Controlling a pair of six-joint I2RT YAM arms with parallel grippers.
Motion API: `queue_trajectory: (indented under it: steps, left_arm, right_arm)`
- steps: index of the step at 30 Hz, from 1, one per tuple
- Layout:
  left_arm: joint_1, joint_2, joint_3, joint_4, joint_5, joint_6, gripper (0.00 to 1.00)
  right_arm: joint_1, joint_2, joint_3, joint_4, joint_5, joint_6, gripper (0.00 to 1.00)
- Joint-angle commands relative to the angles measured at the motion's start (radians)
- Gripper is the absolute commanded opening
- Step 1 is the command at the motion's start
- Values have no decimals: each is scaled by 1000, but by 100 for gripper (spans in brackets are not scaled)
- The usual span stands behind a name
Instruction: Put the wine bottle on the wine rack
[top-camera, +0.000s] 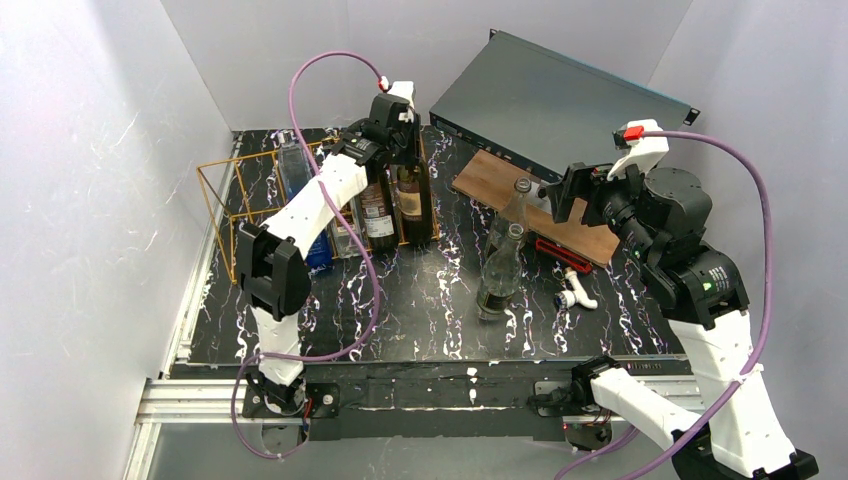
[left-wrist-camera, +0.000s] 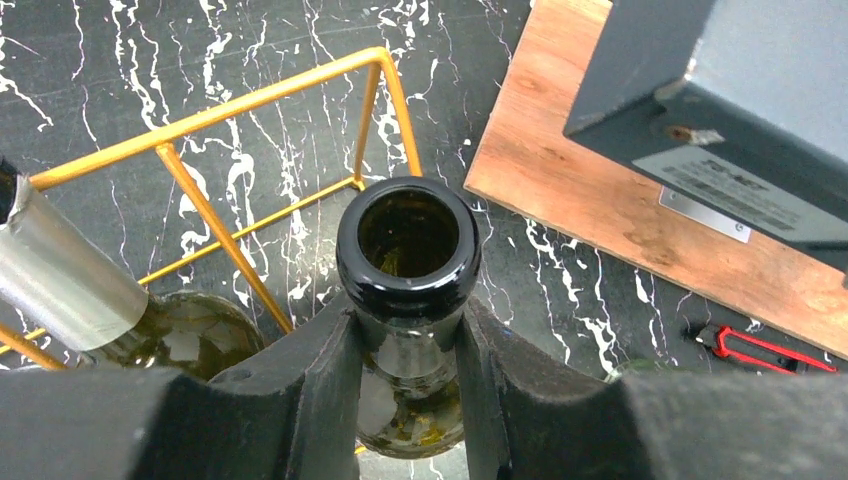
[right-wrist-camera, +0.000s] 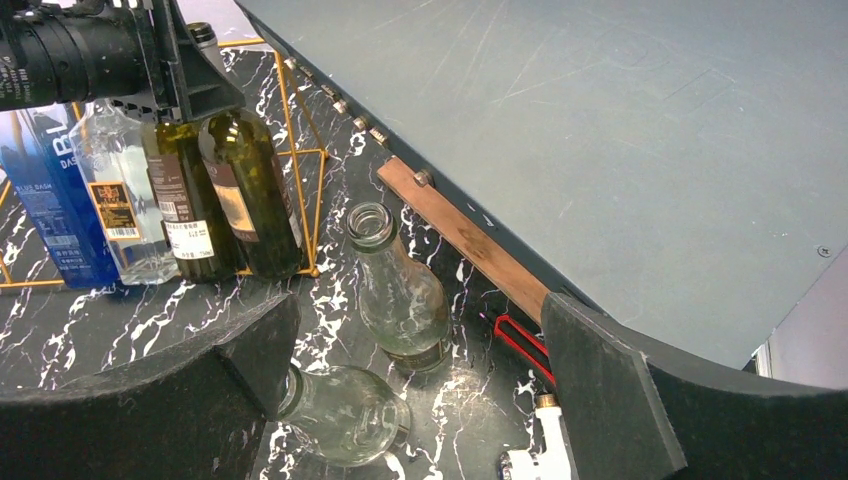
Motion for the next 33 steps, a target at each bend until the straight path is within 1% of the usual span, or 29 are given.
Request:
queue_trajectory:
  steps: [1, 7, 14, 22, 26, 31, 33]
  left_arm:
    - [10, 25, 26, -50, -27, 10, 0]
    - [24, 61, 30, -49, -49, -18, 0]
    - [36, 118, 75, -50, -26, -32, 0]
    - [49, 153, 94, -59, -21, -39, 0]
    - [56, 160, 92, -65, -12, -41, 9]
    - [61, 158, 94, -70, 17, -49, 27]
    - [62, 162, 103, -75, 26, -42, 32]
  right_arm:
    - [-2, 4, 25, 31, 13, -13, 100]
    - [-1, 12, 31, 32, 16, -15, 100]
    - [-2, 6, 39, 19, 26, -25, 100]
    - [-2, 3, 48, 20, 34, -24, 100]
    - [-1, 3, 51, 7, 33, -24, 100]
    - [-2, 4, 52, 7, 35, -28, 100]
    - [-1, 4, 51, 14, 30, -19, 100]
